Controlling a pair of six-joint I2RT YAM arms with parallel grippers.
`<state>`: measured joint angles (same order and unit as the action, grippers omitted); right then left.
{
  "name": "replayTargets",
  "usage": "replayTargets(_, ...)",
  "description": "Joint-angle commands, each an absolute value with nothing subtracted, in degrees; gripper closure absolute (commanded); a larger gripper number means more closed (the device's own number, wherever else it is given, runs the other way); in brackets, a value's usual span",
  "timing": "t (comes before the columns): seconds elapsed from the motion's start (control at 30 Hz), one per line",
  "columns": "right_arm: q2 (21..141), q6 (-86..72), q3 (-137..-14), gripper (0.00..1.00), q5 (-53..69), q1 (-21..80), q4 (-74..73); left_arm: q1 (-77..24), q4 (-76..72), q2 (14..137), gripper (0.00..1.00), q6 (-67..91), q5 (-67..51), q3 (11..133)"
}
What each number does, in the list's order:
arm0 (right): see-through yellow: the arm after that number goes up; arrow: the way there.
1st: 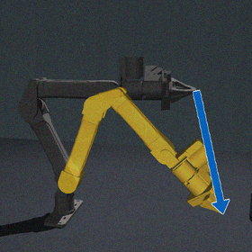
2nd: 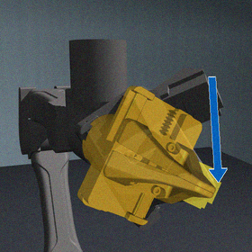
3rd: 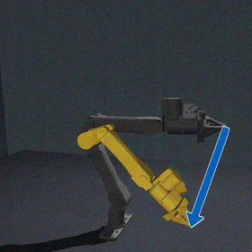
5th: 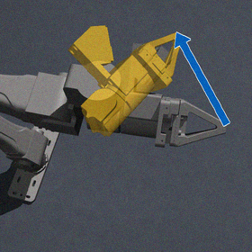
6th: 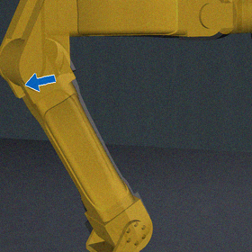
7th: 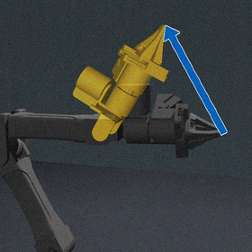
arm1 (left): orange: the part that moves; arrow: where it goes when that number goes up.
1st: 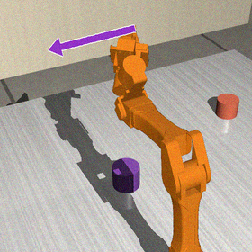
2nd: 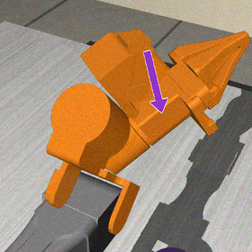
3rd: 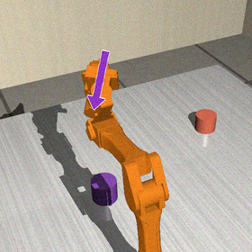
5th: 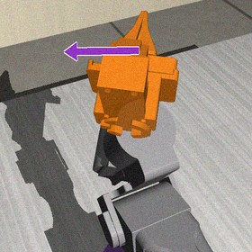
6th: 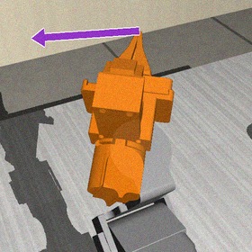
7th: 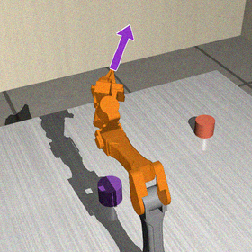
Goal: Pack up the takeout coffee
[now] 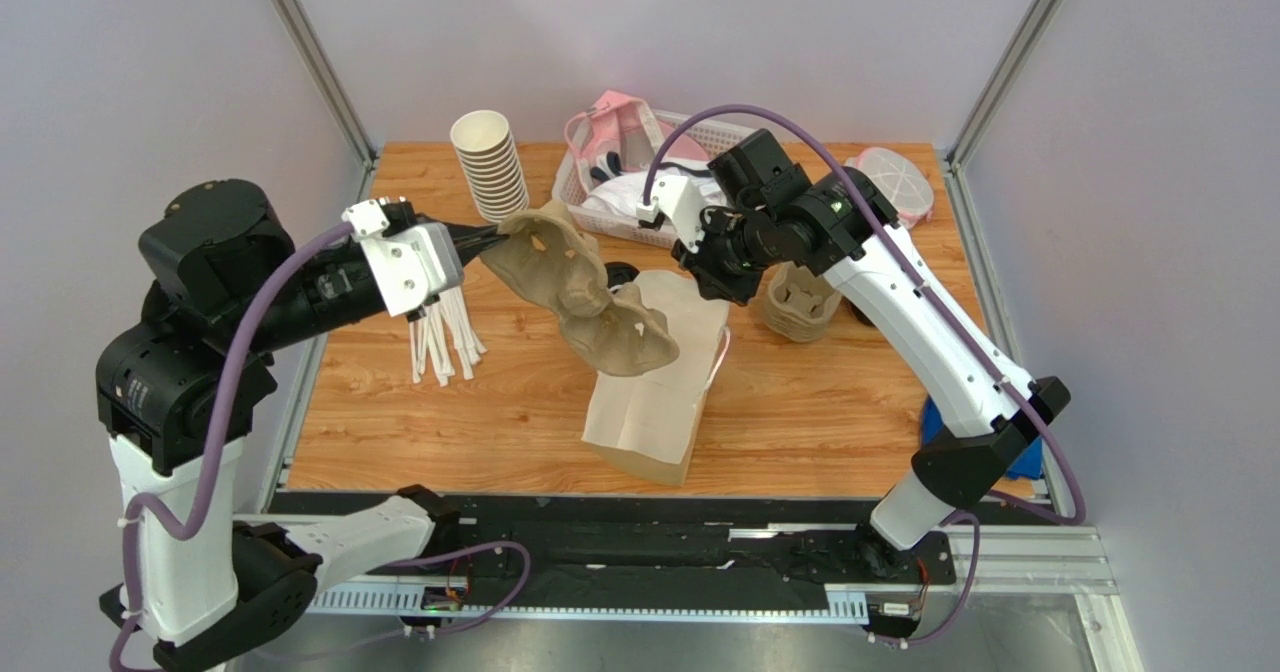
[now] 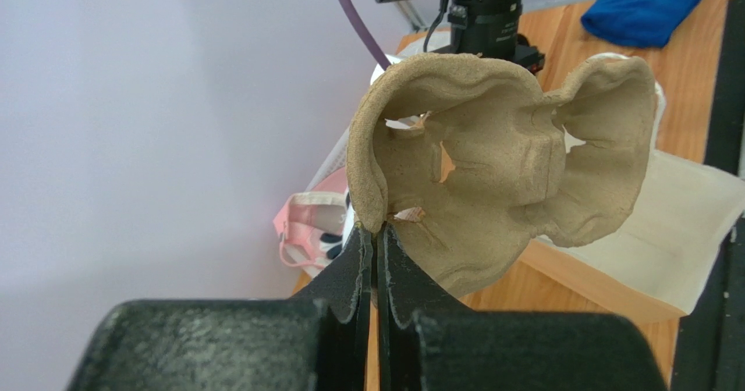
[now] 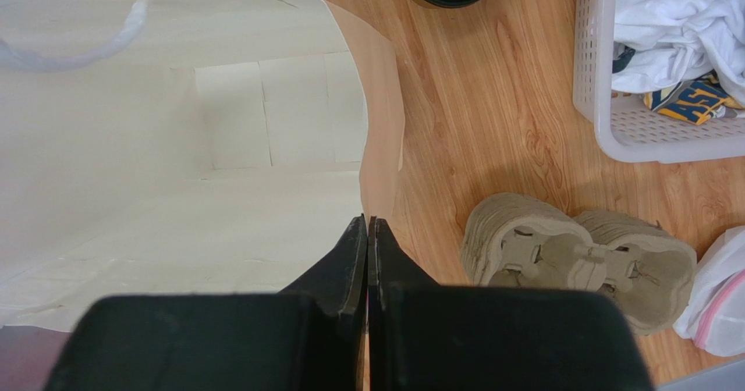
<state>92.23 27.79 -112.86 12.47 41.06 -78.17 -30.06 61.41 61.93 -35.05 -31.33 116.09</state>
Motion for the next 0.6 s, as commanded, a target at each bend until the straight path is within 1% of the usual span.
replayTargets(0.0, 92.63, 25.58, -114.87, 1.0, 10.9, 41.31, -83.85, -36.46, 61.61, 62.14, 1.0, -41.13, -17.7, 115.49)
replayTargets(0.03, 92.9, 25.4, -115.13, 1.0, 10.81, 41.22, -83.76, -38.13, 62.13, 62.31, 1.0, -42.09, -15.93, 115.31)
replayTargets(0.07, 93.51, 25.23, -115.66, 1.0, 10.81, 41.31, -83.76, -43.1, 62.14, 62.58, 1.0, -42.8, -13.65, 115.05)
replayTargets(0.1, 93.78, 24.88, -115.93, 1.0, 10.81, 41.31, -83.76, -45.5, 62.14, 62.75, 1.0, -43.59, -8.14, 114.79)
replayTargets(0.2, 94.31, 24.26, -116.54, 1.0, 10.64, 41.22, -83.67, -52.97, 62.14, 63.28, 1.0, -47.28, -0.21, 113.56)
replayTargets(0.4, 94.57, 23.56, -117.68, 1.0, 10.11, 41.31, -83.23, -62.91, 59.69, 63.54, 1.0, -52.38, 12.98, 109.52)
replayTargets(0.43, 94.57, 23.12, -117.77, 1.0, 9.76, 41.22, -82.97, -66.06, 59.07, 63.81, 1.0, -52.9, 14.75, 108.55)
replayTargets(0.57, 94.66, 22.77, -117.69, 1.0, 9.05, 41.31, -82.97, -71.36, 58.01, 64.86, 1.0, -54.93, 19.59, 108.54)
